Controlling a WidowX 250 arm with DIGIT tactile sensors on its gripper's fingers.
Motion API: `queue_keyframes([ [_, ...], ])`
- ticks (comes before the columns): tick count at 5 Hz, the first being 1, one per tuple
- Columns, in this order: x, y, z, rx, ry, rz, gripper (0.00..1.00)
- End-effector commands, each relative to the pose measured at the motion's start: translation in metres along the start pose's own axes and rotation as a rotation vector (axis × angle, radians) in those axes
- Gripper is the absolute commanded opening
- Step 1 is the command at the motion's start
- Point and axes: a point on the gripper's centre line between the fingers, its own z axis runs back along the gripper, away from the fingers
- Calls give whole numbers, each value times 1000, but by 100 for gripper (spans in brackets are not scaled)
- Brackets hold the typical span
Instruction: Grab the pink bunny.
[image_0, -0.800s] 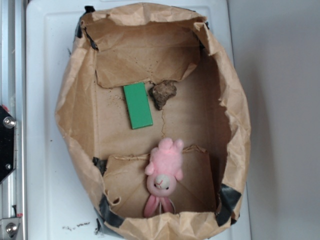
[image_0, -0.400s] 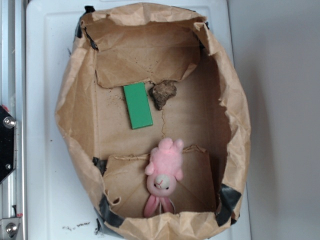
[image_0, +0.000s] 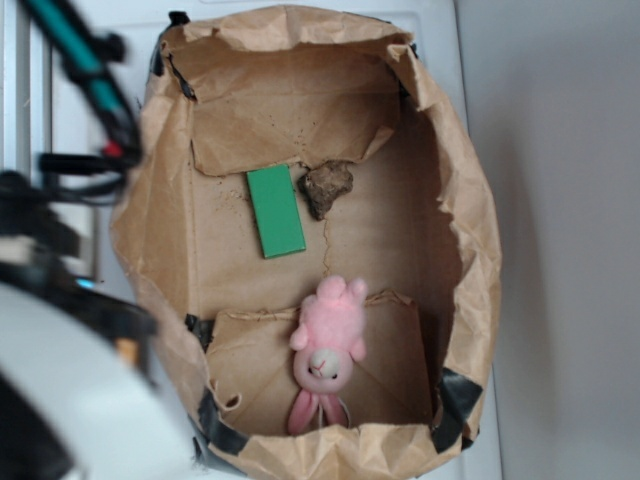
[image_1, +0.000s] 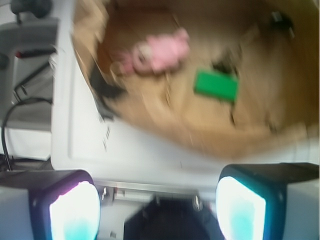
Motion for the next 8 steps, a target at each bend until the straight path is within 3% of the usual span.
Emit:
queue_keyframes([
  [1, 47, 21, -27, -223, 3, -333, 100],
  [2, 62, 43, -41, -262, -4, -464, 100],
  [3, 63, 41, -42, -77, -159, -437, 100],
  [5, 63, 41, -42, -77, -159, -437, 100],
  [7, 71, 35, -74, -63, -125, -939, 100],
  [8, 75, 37, -89, -42, -128, -1065, 100],
])
